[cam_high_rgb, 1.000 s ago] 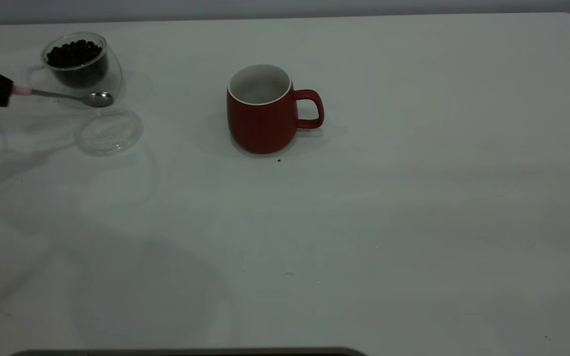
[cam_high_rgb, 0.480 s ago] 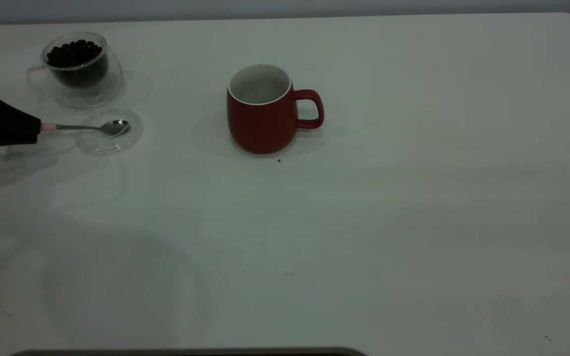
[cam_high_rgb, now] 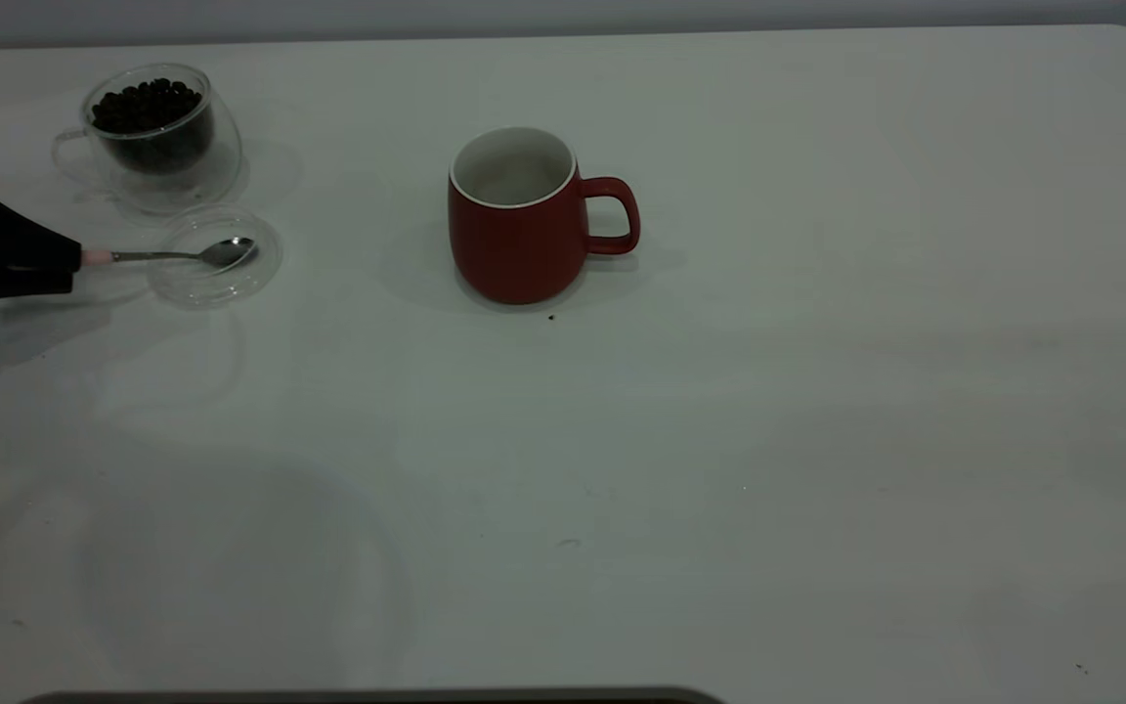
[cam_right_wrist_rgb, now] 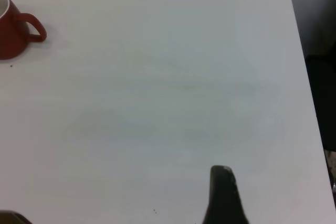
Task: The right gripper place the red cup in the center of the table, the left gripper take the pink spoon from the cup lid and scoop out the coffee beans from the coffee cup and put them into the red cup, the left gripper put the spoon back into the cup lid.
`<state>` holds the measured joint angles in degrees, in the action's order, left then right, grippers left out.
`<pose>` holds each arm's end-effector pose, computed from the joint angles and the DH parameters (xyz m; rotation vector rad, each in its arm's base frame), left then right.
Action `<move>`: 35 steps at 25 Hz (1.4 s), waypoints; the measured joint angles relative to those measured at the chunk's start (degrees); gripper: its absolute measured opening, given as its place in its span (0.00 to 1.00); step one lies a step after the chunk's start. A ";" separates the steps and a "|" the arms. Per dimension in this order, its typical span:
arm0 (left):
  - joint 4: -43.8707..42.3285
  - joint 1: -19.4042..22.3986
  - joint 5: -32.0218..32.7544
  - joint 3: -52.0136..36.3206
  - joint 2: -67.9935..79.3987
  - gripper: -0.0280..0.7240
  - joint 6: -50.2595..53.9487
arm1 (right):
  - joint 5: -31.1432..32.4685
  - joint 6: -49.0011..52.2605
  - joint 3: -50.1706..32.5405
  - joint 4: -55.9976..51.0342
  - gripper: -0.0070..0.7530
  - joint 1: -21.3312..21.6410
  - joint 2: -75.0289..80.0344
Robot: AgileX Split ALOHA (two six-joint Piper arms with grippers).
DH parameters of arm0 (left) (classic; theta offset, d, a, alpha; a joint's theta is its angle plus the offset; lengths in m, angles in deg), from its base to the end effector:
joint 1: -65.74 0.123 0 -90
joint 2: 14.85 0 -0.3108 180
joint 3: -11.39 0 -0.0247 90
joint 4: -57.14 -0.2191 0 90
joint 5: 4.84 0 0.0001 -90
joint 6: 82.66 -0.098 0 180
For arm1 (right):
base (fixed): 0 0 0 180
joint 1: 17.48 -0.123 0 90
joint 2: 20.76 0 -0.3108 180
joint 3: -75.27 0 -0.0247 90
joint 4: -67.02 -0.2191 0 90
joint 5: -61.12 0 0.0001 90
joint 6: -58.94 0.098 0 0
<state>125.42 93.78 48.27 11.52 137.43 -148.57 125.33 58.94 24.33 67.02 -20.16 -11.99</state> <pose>0.3883 0.1242 0.0199 -0.4087 2.6031 -1.0987 -0.0491 -0.0023 0.2475 -0.0506 2.1623 0.0269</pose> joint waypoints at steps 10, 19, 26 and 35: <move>5.83 0.28 0.43 0.00 0.05 0.51 0.00 | 0.00 0.00 0.00 0.00 0.74 0.00 0.00; 6.63 0.69 0.48 0.00 0.05 0.62 0.00 | 0.00 0.00 0.00 0.00 0.74 0.00 0.00; 6.91 1.09 0.55 0.00 -0.08 0.80 0.11 | 0.00 0.00 0.00 0.00 0.74 0.00 0.00; 6.86 6.94 6.40 0.00 -5.48 0.82 3.42 | 0.00 0.00 0.00 0.00 0.74 0.00 0.00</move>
<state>132.27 100.72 54.67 11.52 131.95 -145.15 125.33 58.94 24.33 67.02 -20.16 -11.99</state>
